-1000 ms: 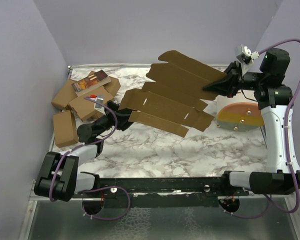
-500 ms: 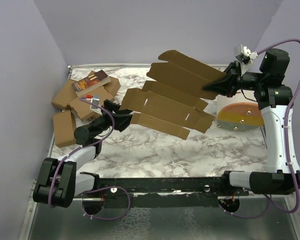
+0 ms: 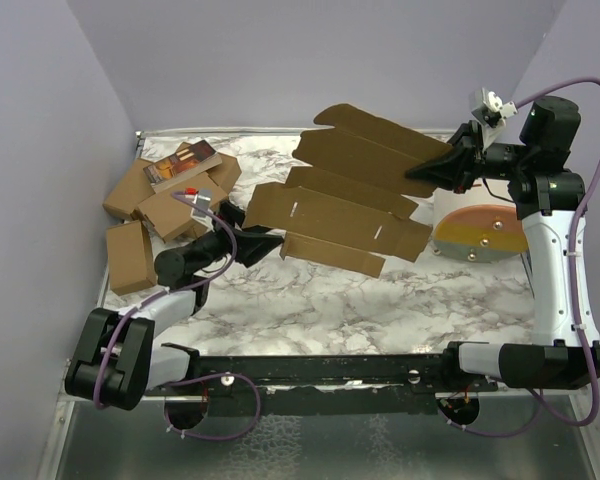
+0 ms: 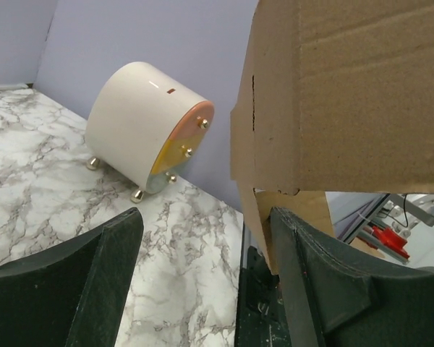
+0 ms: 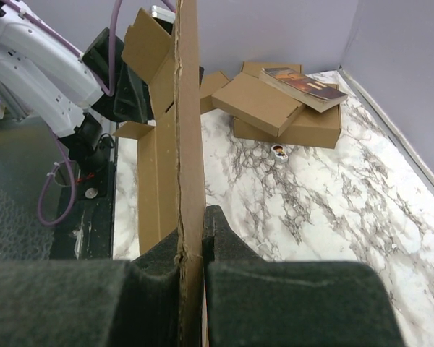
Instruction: Fold the paper box
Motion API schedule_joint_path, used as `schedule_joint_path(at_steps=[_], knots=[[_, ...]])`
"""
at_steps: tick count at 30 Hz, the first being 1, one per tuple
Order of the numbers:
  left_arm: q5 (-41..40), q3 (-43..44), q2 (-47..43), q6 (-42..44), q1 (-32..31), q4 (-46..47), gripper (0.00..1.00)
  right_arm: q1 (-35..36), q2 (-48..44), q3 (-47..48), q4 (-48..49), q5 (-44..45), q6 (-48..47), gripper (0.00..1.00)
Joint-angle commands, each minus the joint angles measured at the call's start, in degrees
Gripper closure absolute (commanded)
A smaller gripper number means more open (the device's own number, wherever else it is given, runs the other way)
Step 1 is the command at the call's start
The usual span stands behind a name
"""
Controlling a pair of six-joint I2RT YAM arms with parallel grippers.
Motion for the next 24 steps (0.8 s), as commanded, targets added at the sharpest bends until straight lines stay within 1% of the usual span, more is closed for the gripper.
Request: schedule_joint_path(at_steps=[1, 11, 18, 24], knots=[[2.10, 1.50, 1.53, -0.58, -0.52, 14.05, 0.26, -0.33, -0.28, -0.82, 2.25, -1.00, 1.82, 0.99], [2.53, 2.20, 3.13, -1.42, -2.34, 14.04, 0.26, -0.33, -0.20, -1.22, 2.78, -0.45, 1.94, 0.99], [2.08, 2.34, 4.66, -1.63, -2.30, 14.04, 0.30, -0.33, -0.46, -1.22, 3.07, -1.56, 2.20, 0.99], [-0.42, 1.01, 2.19, -2.85, 0.89, 14.03, 0.28, -0.33, -0.38, -1.17, 2.60, -0.27, 1.49, 0.99]])
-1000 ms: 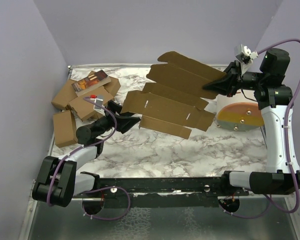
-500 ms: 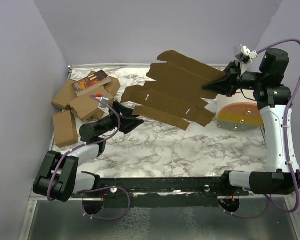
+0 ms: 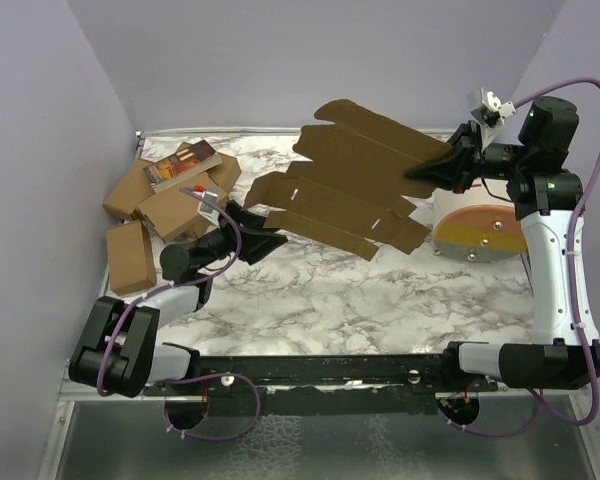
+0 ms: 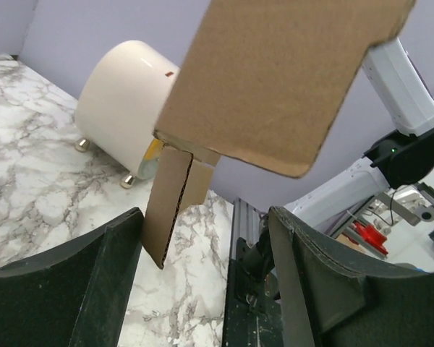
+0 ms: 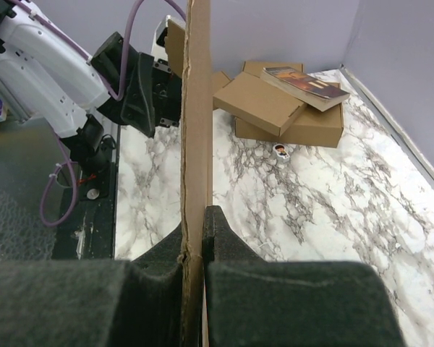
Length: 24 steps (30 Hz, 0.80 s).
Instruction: Fold the paper box
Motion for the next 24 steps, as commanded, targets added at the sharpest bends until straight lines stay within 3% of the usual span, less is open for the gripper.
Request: schedule_joint_path(at_steps=[1, 10, 18, 24], knots=[[-2.29, -0.62, -2.76, -1.57, 3.25, 14.06, 0.26, -0.33, -0.39, -0.21, 0.94, -0.07, 0.05, 0.99], [-10.88, -7.34, -6.85, 0.62, 9.90, 12.22, 0.25, -0.33, -1.06, -1.18, 1.29, 0.49, -0.20, 0.99], [-18.82, -10.07, -14.21, 5.80, 15.13, -6.38, 0.23, -0.33, -0.51, -1.48, 0.68, 0.78, -1.27, 0.99], [-17.20, -7.21, -12.26, 4.98, 15.68, -10.47, 0.17, -0.33, 0.53, -1.61, 1.71, 0.30, -0.58, 0.99]])
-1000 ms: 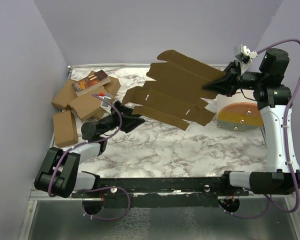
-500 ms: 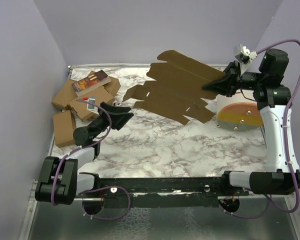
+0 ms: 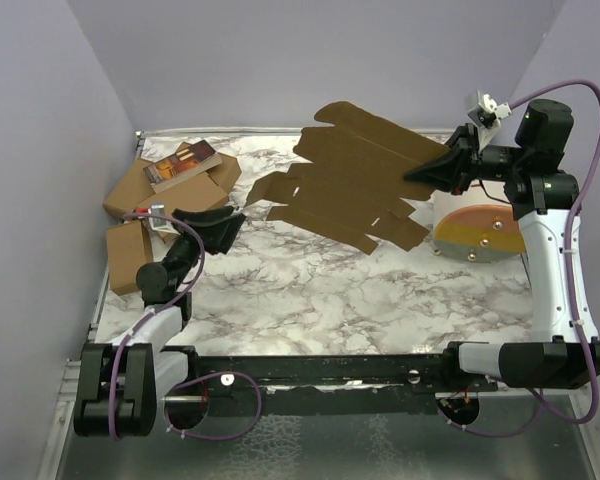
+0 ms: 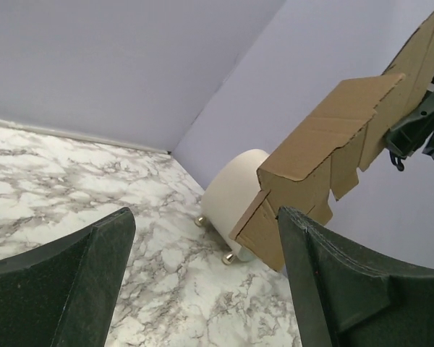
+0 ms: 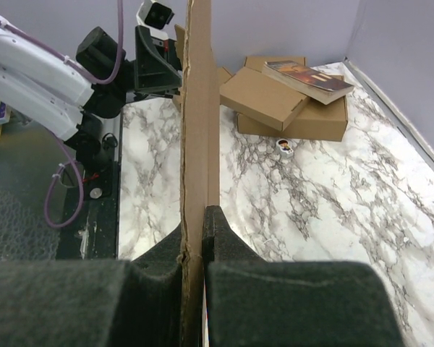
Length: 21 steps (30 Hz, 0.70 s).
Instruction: Fold the paper box
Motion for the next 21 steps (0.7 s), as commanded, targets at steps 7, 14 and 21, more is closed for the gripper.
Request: schedule_joint_path(at_steps=[7, 14, 21], knots=[[5.09, 5.59, 15.55, -10.62, 1.11, 13.23, 0.25, -0.33, 2.09, 1.34, 1.76, -0.45, 0.80, 0.99], [6.83, 7.78, 20.83, -15.23, 1.02, 20.88, 0.27, -0.29, 3.02, 2.21, 2.49, -0.95, 1.91, 0.99], [7.42, 8.67, 18.83, -12.97, 0.03, 20.72, 0.27, -0.25, 3.74, 2.09, 3.12, -1.63, 2.62, 0.99]])
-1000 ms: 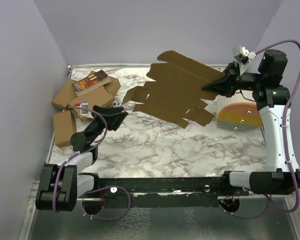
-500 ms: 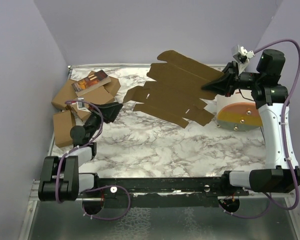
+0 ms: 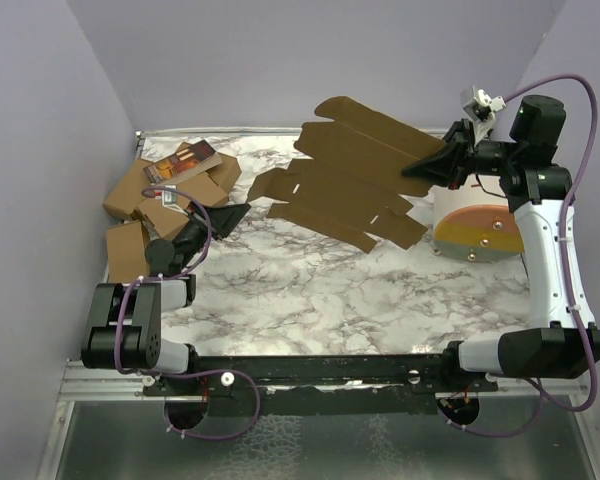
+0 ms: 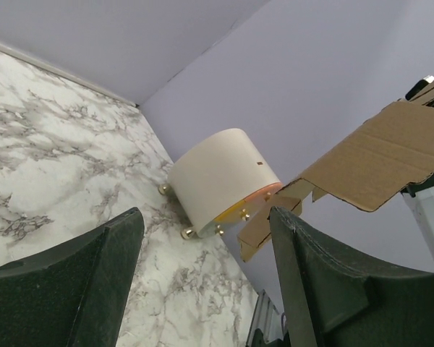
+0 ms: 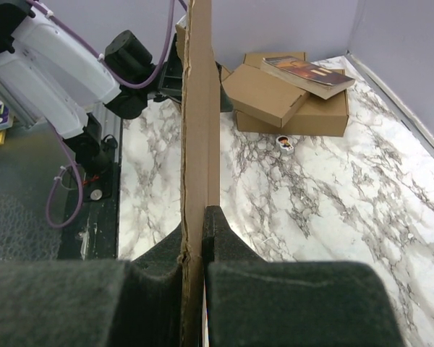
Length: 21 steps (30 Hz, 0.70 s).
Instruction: Fold the paper box
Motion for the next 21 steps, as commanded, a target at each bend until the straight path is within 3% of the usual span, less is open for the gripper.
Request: schedule_joint_path(at_steps=[1, 7, 16, 21], knots=[[1.77, 1.95, -1.99, 1.00, -1.18, 14.28, 0.27, -0.25, 0.69, 1.76, 1.67, -1.71, 1.14, 0.99], [2.32, 2.22, -2.28, 3.45, -3.07, 14.30, 0.28, -0.25, 0.41, 1.70, 1.67, -2.82, 0.99, 0.99], [2.37, 2.74, -3.30, 5.15, -4.24, 14.32, 0.37, -0.25, -0.42, 1.61, 2.12, -4.07, 1.65, 0.99], [0.59, 2.08, -2.29, 6.34, -4.25, 13.91, 0.50, -0.25, -1.22, 1.43, 2.87, -4.74, 2.56, 0.99]])
